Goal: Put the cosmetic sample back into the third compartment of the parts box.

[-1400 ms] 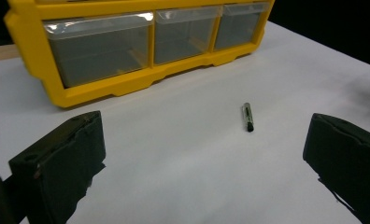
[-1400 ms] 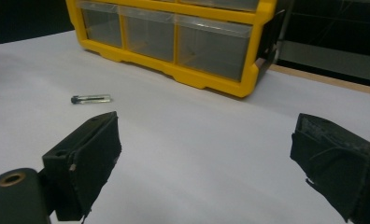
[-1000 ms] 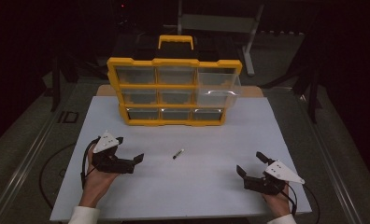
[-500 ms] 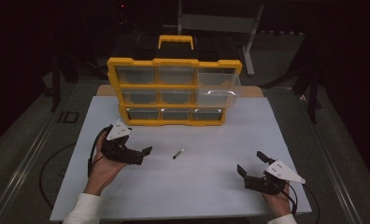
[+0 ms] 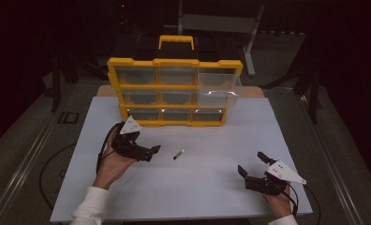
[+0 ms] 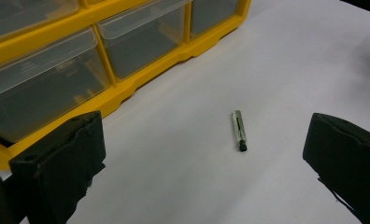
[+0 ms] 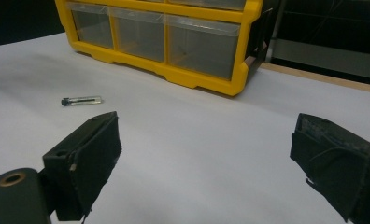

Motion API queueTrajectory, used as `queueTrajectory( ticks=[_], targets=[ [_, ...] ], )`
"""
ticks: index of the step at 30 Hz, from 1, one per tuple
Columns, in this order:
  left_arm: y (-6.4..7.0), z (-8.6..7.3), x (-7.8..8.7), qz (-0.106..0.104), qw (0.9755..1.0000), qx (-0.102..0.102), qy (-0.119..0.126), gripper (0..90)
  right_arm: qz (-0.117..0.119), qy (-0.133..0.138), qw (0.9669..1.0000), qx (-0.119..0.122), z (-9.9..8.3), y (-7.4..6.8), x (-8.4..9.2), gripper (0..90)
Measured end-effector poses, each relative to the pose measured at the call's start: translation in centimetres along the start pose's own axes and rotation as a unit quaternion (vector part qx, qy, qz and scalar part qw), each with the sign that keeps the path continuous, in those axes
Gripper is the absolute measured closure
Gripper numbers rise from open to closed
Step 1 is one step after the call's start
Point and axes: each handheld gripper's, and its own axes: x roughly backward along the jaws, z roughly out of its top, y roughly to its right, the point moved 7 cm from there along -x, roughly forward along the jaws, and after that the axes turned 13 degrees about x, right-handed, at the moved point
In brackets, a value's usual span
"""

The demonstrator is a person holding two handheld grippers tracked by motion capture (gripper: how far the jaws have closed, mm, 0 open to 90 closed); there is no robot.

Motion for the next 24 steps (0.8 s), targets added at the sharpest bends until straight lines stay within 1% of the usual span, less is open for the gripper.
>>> queueTrajectory(
  ticks=[8,12,14,15,17,18,20,21,24],
  targets=[
    [0.5,0.3,-1.1,-0.005,0.9997,-0.008,-0.025,0.0,-0.001,0.000,1.0000,0.001,0.0,0.0,0.0,8.4],
    [0.8,0.3,-1.7,-0.006,0.9991,-0.014,-0.040,0.0,0.000,0.000,1.0000,0.001,0.0,0.0,0.0,8.4],
    [1.0,0.4,-2.0,-0.003,0.9988,-0.017,-0.046,0.0,0.000,0.001,1.0000,0.000,0.0,0.0,0.0,8.4],
    [1.1,0.4,-2.1,-0.006,0.9986,-0.019,-0.049,0.0,0.000,0.001,1.0000,0.000,0.0,0.0,0.0,8.4],
    [1.2,0.5,-2.3,-0.001,0.9983,-0.023,-0.054,0.0,0.000,0.001,1.0000,-0.001,0.0,0.0,0.0,8.4],
    [1.3,0.5,-2.4,-0.003,0.9980,-0.027,-0.057,0.0,0.000,0.001,1.0000,0.000,0.0,0.0,0.0,8.4],
    [1.3,0.6,-2.6,0.003,0.9978,-0.030,-0.058,0.0,0.001,0.001,1.0000,0.001,0.0,0.0,0.0,8.4],
    [1.4,0.6,-2.6,0.003,0.9977,-0.033,-0.058,0.7,0.001,0.001,1.0000,0.001,0.1,0.0,0.0,8.4],
    [1.4,0.7,-2.9,0.006,0.9974,-0.035,-0.063,1.2,0.001,0.001,1.0000,0.001,0.0,-0.1,0.0,8.4]
  ],
)
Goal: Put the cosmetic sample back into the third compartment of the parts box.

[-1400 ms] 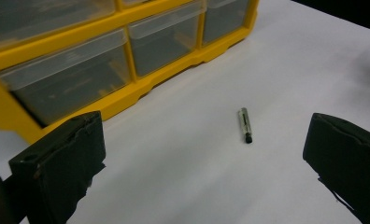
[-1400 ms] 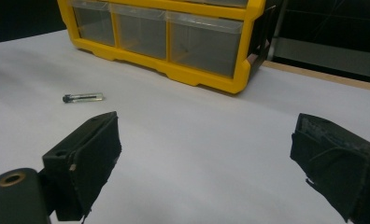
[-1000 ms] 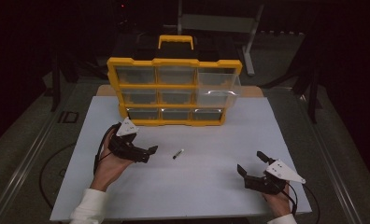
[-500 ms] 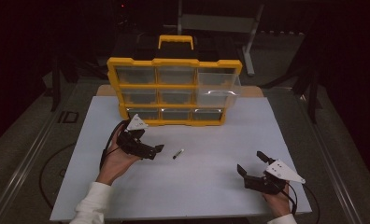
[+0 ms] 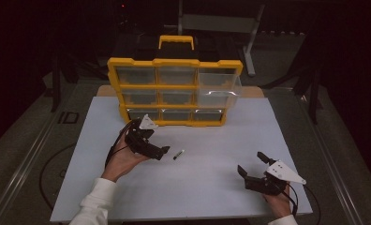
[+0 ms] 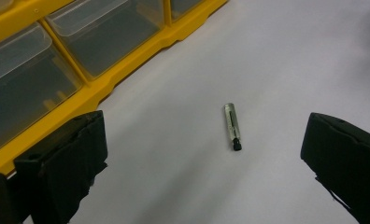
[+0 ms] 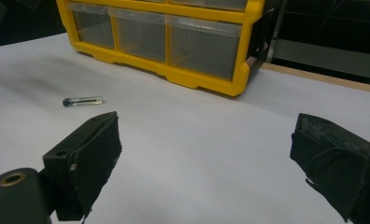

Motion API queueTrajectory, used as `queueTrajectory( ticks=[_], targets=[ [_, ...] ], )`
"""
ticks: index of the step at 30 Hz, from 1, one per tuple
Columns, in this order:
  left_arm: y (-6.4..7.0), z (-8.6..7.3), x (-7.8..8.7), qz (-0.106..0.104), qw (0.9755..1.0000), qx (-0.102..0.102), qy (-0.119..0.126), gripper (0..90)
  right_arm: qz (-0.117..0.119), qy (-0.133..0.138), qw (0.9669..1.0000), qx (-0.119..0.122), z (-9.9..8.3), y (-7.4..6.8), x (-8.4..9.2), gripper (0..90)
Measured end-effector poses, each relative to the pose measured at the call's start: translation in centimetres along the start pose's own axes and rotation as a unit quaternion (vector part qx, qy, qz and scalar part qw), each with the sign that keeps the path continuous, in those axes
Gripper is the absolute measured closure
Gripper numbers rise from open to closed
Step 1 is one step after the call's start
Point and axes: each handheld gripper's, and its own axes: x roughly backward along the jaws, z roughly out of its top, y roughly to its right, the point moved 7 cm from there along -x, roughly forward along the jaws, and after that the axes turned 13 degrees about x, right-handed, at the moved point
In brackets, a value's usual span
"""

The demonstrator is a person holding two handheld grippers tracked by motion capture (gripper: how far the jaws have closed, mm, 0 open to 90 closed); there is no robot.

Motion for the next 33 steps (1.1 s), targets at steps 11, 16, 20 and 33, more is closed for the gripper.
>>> queueTrajectory(
  ticks=[11,16,20,33],
  targets=[
    [0.0,0.0,-1.1,0.014,0.9995,-0.009,-0.025,4.5,0.000,0.001,1.0000,-0.002,0.0,0.0,0.0,8.4],
    [0.2,0.0,-1.6,0.019,0.9990,-0.014,-0.038,5.5,0.000,0.001,1.0000,-0.002,0.0,0.0,0.0,8.4],
    [0.3,0.0,-2.1,0.019,0.9987,-0.018,-0.044,6.5,0.000,0.001,1.0000,-0.004,0.0,0.0,0.0,8.4],
    [0.8,-0.1,-3.3,0.016,0.9973,-0.030,-0.066,9.4,0.000,0.001,1.0000,-0.006,0.0,0.0,0.1,8.4]
  ],
)
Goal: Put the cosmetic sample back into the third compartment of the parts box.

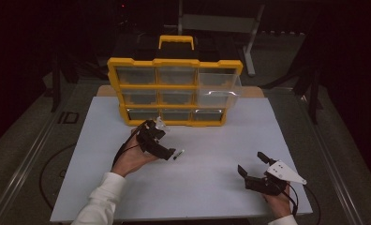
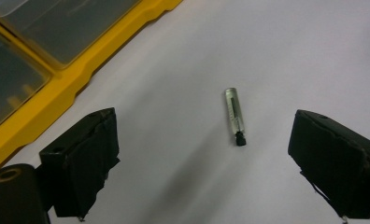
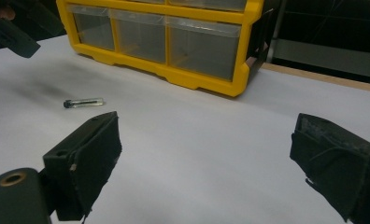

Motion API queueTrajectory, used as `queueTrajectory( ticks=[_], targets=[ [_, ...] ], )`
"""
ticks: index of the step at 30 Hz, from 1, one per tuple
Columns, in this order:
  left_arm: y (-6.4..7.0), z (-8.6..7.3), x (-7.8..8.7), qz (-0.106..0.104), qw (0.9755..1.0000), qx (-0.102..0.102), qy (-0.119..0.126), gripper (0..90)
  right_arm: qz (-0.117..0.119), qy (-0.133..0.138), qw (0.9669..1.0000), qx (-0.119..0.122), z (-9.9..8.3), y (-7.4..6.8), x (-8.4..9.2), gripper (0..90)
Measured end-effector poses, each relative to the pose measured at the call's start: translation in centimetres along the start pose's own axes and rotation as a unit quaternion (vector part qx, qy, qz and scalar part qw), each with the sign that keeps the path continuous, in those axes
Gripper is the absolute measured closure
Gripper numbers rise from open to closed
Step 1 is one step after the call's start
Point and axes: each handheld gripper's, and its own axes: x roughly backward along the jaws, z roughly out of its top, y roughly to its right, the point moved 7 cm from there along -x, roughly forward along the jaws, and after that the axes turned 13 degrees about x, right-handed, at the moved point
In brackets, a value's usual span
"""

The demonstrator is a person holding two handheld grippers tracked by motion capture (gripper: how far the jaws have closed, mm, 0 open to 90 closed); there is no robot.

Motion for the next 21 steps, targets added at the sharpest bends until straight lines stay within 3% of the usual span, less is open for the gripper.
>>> queueTrajectory(
  ticks=[21],
  targets=[
    [0.8,0.2,-1.6,-0.011,0.9996,-0.007,-0.024,13.6,0.002,0.003,1.0000,0.000,0.0,0.0,0.0,8.5]
  ],
)
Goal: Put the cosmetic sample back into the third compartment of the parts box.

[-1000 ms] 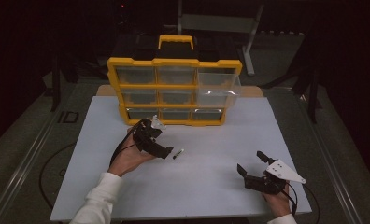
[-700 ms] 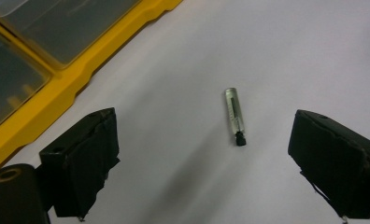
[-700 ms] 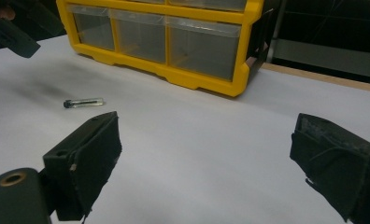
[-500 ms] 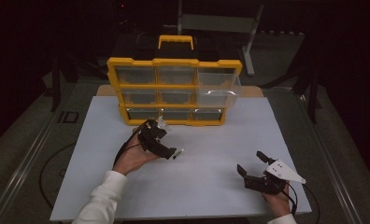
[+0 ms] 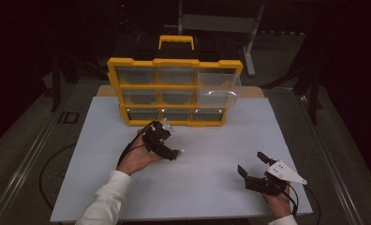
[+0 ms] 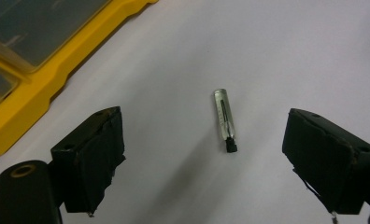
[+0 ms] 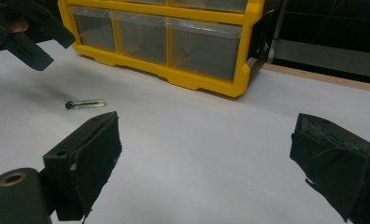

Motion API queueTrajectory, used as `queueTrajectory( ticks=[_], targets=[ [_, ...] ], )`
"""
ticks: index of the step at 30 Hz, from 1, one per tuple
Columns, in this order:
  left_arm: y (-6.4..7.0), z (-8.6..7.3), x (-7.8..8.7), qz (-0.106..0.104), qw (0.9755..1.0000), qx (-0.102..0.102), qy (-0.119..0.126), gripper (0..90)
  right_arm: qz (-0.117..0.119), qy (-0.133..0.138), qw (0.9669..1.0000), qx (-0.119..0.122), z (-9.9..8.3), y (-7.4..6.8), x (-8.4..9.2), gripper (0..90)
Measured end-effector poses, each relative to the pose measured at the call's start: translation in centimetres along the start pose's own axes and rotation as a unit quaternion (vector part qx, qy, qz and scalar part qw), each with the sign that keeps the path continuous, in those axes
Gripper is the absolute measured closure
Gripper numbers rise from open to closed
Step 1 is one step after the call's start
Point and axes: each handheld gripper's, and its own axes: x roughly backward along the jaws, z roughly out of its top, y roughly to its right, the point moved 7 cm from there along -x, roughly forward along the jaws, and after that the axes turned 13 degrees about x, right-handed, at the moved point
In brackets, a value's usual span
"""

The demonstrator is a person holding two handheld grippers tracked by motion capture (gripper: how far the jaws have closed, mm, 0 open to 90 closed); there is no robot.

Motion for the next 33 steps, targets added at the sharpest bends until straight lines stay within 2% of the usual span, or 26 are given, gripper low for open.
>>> queueTrajectory(
  ticks=[19,23,33],
  targets=[
    [0.8,-0.1,-1.9,-0.003,0.9994,-0.009,-0.033,18.2,0.000,0.000,1.0000,-0.001,0.0,0.0,0.0,8.5],
    [0.8,-0.1,-2.3,0.003,0.9991,-0.012,-0.040,19.2,0.000,-0.001,1.0000,-0.001,0.0,0.0,0.0,8.5],
    [0.8,-0.2,-3.0,0.006,0.9987,-0.006,-0.050,22.2,-0.002,0.000,1.0000,-0.001,0.0,0.1,0.0,8.4]
  ],
)
